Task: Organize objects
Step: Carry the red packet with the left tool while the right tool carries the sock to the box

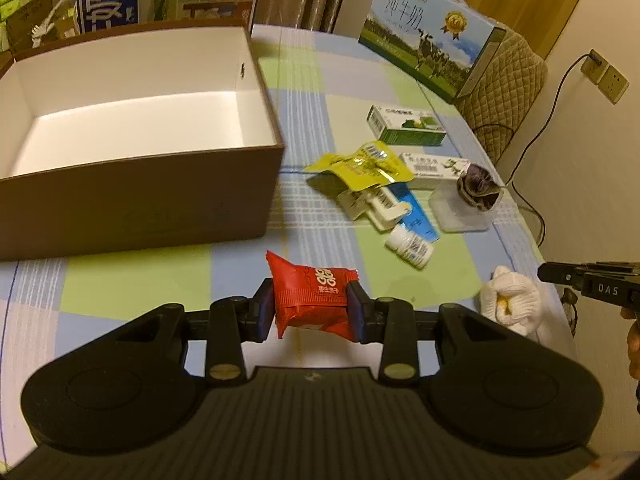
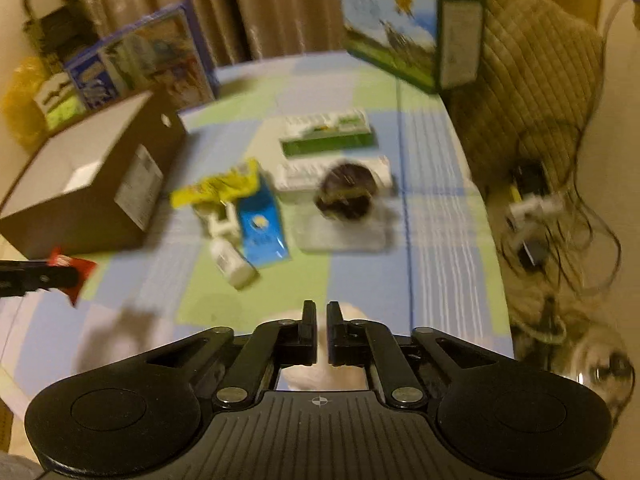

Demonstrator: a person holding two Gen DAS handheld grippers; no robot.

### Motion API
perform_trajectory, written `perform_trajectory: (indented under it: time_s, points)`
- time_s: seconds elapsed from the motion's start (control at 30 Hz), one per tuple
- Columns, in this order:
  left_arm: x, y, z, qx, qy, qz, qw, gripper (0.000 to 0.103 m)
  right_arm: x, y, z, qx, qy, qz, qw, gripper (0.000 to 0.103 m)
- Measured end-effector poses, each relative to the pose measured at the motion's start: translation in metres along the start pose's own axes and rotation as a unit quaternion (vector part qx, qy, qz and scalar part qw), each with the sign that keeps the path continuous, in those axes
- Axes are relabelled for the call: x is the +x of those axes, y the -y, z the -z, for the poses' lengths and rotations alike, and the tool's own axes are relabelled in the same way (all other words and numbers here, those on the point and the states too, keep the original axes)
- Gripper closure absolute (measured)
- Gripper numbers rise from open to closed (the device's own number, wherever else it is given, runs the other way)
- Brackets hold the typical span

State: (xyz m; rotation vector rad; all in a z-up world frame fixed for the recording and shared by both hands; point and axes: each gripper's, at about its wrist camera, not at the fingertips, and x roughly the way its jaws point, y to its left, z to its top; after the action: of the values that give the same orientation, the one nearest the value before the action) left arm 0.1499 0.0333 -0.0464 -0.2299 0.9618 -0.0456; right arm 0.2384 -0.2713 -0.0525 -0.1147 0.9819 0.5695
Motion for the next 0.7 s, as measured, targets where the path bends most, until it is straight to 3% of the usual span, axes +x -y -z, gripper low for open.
perform_trajectory:
  time_s: [0.03,0.1,0.17,0.43,0.5,0.53,0.6,0.7]
  points:
    - [0.000,-0.004,0.000,0.002,-0.002,0.001,1.0000,0.071,0.002,0.002,0.001,0.009,-0.005,0.001,1.000,0.092]
    - [0.000,-0.010,-0.002,0.009,-0.005,0.002,0.9999,0.071,0.002,-0.002,0.004,0.006,-0.001,-0.001,1.000,0.060]
    - [-0.001,-0.016,-0.004,0.012,-0.006,0.004,0.9999,0.071,0.000,-0.009,0.009,-0.005,0.010,-0.004,1.000,0.043]
    - [0.001,-0.028,-0.009,0.020,-0.010,0.017,0.9996,0.071,0.031,-0.022,0.026,-0.049,-0.023,0.058,0.997,0.044]
    - [0.001,-0.030,-0.009,0.021,-0.010,0.020,0.9995,0.071,0.040,-0.021,0.033,-0.050,-0.025,0.070,0.996,0.065]
    - [0.000,-0.031,-0.010,0.021,-0.010,0.021,0.9995,0.071,0.042,-0.021,0.035,-0.048,-0.027,0.068,0.996,0.068]
    - [-0.003,-0.035,-0.010,0.020,-0.007,0.023,0.9995,0.071,0.039,-0.024,0.037,-0.045,-0.014,0.068,0.997,0.083]
    - [-0.010,-0.043,-0.011,0.017,-0.001,0.027,0.9995,0.071,0.032,-0.033,0.032,-0.060,-0.003,0.070,0.996,0.092]
